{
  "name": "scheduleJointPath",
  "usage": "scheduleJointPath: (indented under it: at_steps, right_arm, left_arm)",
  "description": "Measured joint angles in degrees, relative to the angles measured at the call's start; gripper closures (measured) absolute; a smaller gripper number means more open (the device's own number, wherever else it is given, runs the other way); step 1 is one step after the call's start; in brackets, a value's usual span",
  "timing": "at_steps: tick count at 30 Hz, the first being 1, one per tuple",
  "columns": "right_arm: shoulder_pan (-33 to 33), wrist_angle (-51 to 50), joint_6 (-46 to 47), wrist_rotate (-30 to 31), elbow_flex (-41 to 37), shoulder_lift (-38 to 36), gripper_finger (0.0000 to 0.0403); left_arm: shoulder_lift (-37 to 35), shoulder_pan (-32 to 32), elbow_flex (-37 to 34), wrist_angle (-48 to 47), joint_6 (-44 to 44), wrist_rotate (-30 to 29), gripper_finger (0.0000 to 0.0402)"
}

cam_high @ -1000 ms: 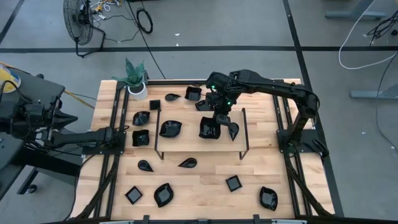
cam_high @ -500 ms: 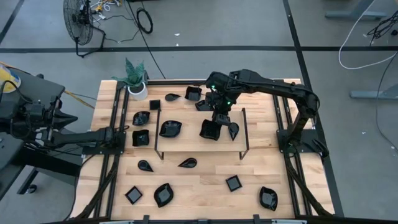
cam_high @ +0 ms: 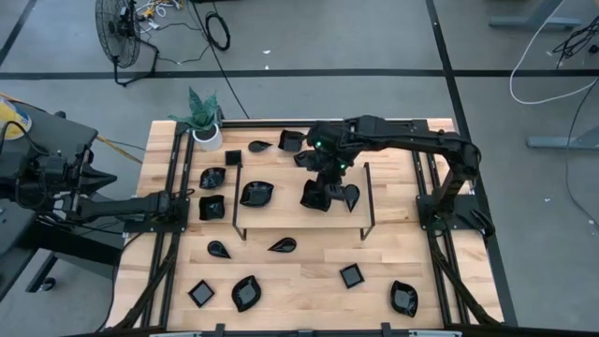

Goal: Pick & Place Mini shaped plates
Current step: Stack the distorted square plate on top of the distorted square plate on the shelf

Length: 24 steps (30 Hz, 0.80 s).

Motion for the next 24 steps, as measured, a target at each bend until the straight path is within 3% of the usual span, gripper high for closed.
scheduleJointPath:
  at_steps: [8,24]
  right_arm:
    - [4.4,0.8,-5.0,3.9,0.0,0.1,0.0323]
    - [4.8,1.5,-8.9,6.7,0.0,3.5,0.0399]
  left_arm:
    - [0.0,0.0,0.0,0.0,0.0,0.0,0.0383]
    - [0.0,0.0,0.0,0.0,0.0,0.0,0.0383]
